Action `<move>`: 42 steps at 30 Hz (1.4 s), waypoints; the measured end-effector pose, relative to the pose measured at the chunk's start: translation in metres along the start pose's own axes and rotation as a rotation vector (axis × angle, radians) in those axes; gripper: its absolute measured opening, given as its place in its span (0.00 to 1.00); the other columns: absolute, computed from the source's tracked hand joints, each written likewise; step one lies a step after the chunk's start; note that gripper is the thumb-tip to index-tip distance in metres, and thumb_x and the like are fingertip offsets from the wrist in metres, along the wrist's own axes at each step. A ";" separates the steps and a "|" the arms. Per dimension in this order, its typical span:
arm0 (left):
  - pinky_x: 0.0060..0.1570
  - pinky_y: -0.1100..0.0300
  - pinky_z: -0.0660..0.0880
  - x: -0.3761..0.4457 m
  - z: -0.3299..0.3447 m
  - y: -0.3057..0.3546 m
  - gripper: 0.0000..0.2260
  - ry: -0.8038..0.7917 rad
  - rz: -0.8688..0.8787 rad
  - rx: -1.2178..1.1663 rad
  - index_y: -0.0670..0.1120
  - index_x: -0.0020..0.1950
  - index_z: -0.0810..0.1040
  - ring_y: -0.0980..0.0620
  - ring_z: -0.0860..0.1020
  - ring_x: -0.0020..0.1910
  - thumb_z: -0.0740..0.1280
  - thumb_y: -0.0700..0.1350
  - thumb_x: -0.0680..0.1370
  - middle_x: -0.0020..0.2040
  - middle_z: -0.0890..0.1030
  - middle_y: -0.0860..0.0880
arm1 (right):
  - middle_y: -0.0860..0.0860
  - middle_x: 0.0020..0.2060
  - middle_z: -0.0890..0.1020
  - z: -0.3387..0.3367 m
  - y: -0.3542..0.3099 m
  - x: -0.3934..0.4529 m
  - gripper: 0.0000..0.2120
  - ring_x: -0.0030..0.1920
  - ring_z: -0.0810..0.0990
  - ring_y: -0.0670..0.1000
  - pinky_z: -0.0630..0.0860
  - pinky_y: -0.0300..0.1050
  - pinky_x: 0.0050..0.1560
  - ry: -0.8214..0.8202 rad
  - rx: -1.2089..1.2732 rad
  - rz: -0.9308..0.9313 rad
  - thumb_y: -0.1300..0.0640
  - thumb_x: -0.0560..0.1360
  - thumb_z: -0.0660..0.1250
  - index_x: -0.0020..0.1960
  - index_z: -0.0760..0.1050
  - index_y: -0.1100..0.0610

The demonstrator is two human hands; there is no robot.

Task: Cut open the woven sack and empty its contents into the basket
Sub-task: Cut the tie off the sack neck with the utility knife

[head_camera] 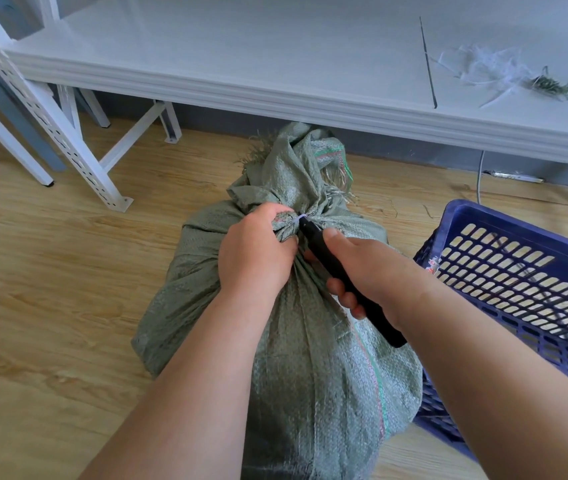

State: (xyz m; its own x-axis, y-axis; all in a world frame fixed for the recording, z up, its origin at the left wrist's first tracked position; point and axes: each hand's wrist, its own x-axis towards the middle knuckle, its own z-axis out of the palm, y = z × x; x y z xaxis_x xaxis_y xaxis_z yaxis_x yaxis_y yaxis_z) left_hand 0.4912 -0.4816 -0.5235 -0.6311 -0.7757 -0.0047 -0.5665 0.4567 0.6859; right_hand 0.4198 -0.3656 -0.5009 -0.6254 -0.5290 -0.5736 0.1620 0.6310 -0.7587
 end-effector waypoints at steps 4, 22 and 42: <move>0.48 0.53 0.79 0.001 0.000 0.000 0.15 -0.005 -0.003 -0.007 0.58 0.60 0.78 0.48 0.81 0.49 0.71 0.47 0.75 0.52 0.84 0.53 | 0.53 0.26 0.74 0.004 -0.003 0.005 0.24 0.22 0.67 0.52 0.66 0.39 0.24 0.014 0.006 0.023 0.40 0.81 0.52 0.56 0.78 0.57; 0.52 0.54 0.78 0.002 0.002 -0.003 0.17 0.032 -0.013 -0.027 0.58 0.62 0.78 0.49 0.81 0.54 0.70 0.49 0.74 0.56 0.83 0.53 | 0.51 0.25 0.73 0.004 0.007 -0.005 0.23 0.20 0.66 0.49 0.65 0.38 0.24 0.006 0.050 -0.029 0.40 0.81 0.52 0.56 0.79 0.54; 0.50 0.53 0.78 -0.001 -0.005 -0.003 0.16 -0.014 0.001 -0.028 0.56 0.62 0.79 0.47 0.81 0.53 0.70 0.50 0.74 0.53 0.84 0.52 | 0.52 0.25 0.74 0.006 -0.006 0.004 0.25 0.20 0.67 0.52 0.66 0.39 0.23 0.033 0.032 0.008 0.40 0.81 0.53 0.56 0.78 0.57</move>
State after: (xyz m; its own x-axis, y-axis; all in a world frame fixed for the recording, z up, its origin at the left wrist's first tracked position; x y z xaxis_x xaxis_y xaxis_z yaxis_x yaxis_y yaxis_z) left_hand 0.4959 -0.4845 -0.5220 -0.6386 -0.7694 -0.0141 -0.5515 0.4448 0.7057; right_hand 0.4211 -0.3749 -0.5003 -0.6489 -0.5043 -0.5698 0.1911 0.6169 -0.7635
